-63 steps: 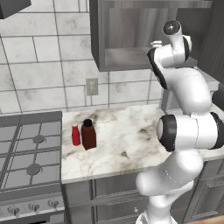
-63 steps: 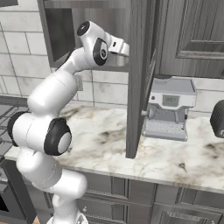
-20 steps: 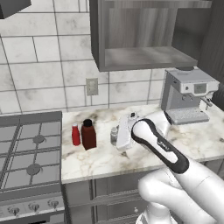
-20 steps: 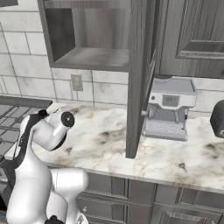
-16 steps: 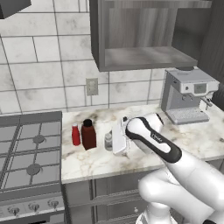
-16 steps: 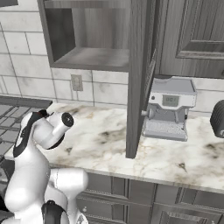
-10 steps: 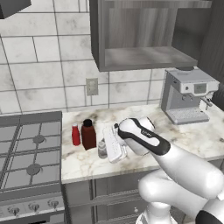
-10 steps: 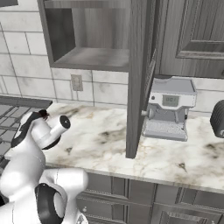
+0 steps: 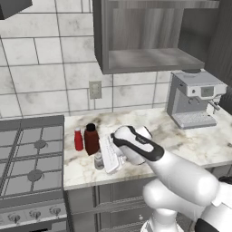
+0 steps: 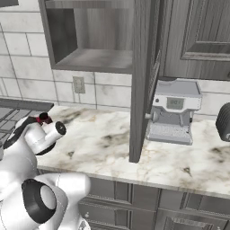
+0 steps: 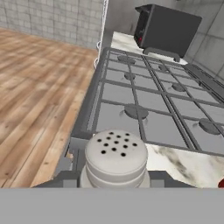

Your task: Collect the paprika, ketchup, and shaker from the cabinet and place them next to the stove.

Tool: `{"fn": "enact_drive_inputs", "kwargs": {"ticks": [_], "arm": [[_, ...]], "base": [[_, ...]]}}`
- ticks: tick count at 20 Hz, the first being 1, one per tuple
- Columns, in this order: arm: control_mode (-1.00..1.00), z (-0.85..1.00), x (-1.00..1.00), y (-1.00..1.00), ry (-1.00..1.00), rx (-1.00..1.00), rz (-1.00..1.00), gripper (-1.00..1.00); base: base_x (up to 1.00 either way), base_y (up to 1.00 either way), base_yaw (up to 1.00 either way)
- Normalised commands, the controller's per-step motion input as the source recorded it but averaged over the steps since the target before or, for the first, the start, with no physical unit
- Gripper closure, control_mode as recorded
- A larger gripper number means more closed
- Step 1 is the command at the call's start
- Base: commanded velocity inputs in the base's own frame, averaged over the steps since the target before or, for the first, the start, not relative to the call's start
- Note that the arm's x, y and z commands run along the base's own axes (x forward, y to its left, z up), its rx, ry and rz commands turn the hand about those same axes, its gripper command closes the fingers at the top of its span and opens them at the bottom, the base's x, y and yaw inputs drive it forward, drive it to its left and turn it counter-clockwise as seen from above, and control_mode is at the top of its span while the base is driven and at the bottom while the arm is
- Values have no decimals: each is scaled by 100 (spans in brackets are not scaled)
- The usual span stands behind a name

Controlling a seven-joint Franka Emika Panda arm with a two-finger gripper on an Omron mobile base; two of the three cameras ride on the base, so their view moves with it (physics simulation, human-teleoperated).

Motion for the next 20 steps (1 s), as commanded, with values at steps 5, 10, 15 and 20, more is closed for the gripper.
{"fn": "enact_drive_inputs", "kwargs": {"ticks": [5, 10, 15, 20], "arm": [[-100, -27, 6, 20, 2, 0, 3, 100], [-100, -30, 16, 12, 2, 0, 8, 100], [-100, -20, 22, 5, 0, 0, 8, 100], [-100, -14, 24, 5, 0, 0, 6, 100]], "base": [[0, 0, 0], [0, 0, 0], [0, 0, 0], [0, 0, 0]]}}
